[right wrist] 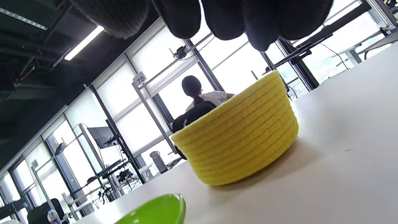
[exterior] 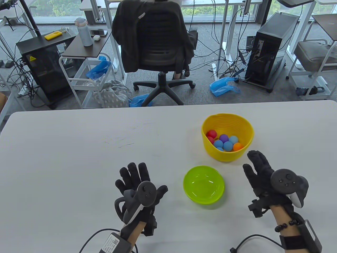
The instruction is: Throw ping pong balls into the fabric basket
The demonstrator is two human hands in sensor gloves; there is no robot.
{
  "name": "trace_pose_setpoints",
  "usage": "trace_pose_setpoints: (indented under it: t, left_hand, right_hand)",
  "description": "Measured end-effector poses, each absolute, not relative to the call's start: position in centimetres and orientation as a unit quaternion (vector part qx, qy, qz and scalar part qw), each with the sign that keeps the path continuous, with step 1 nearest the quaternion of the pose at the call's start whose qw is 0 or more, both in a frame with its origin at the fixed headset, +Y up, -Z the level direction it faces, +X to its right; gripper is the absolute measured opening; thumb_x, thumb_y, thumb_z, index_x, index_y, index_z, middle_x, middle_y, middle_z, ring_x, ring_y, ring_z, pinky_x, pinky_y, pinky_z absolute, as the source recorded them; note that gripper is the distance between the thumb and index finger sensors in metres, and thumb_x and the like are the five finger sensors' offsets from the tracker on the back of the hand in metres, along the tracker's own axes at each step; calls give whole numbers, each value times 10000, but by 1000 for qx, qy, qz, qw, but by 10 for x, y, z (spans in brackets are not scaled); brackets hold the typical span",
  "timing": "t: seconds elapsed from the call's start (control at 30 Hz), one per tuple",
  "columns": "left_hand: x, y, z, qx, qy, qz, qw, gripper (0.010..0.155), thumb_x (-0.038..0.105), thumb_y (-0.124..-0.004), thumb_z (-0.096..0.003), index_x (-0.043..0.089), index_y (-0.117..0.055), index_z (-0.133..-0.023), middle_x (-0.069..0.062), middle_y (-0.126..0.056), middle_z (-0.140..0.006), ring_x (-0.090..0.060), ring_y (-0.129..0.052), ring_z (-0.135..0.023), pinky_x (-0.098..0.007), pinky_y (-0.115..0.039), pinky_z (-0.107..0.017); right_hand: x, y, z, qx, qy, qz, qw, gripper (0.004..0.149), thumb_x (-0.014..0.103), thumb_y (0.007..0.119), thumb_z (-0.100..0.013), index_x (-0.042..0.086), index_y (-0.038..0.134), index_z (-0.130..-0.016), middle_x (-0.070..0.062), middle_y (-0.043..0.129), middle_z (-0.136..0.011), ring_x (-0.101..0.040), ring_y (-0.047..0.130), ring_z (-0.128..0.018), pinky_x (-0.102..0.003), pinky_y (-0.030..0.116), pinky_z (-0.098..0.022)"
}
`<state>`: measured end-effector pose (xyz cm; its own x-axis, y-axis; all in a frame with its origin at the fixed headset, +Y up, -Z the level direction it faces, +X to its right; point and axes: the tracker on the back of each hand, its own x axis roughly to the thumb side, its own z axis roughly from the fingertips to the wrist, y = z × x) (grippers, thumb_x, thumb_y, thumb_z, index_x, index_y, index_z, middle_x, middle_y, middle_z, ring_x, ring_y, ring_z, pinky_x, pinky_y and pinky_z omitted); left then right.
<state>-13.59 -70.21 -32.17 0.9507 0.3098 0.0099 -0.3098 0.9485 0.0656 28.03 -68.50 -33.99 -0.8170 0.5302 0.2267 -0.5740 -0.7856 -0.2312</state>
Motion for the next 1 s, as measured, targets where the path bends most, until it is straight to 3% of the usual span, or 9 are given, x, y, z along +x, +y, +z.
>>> trace_pose_setpoints:
  t: [0.2, 0.47, 1.0]
  left_hand:
    - [-130, -706, -323, 20, -6, 144, 989, 1066, 637, -742, -422, 133, -139, -1142, -238, -14, -1184, -560, 9, -1040, -778, -105, -695]
    - [-121, -712, -325, 0, -10, 112, 994, 1088, 648, -734, -422, 145, -77, -1128, -247, 73, -1147, -548, 56, -1019, -772, -96, -692]
    - [-131, -711, -325, 26, 2, 112, 993, 1096, 644, -734, -421, 116, -85, -1130, -249, 62, -1155, -549, 30, -1035, -776, -96, -695]
  right_hand:
    - [272, -705, -343, 79, -109, 980, 148, 653, 446, 699, -568, 144, 521, -1119, -243, 467, -1168, -559, 420, -1021, -696, 449, -703]
    - [276, -722, -349, 57, -64, 987, 133, 705, 455, 695, -568, 146, 429, -1143, -264, 344, -1181, -574, 295, -1019, -708, 363, -700]
    - [280, -724, -346, 55, -57, 981, 176, 737, 457, 692, -571, 112, 386, -1146, -308, 322, -1163, -610, 302, -995, -711, 361, -696]
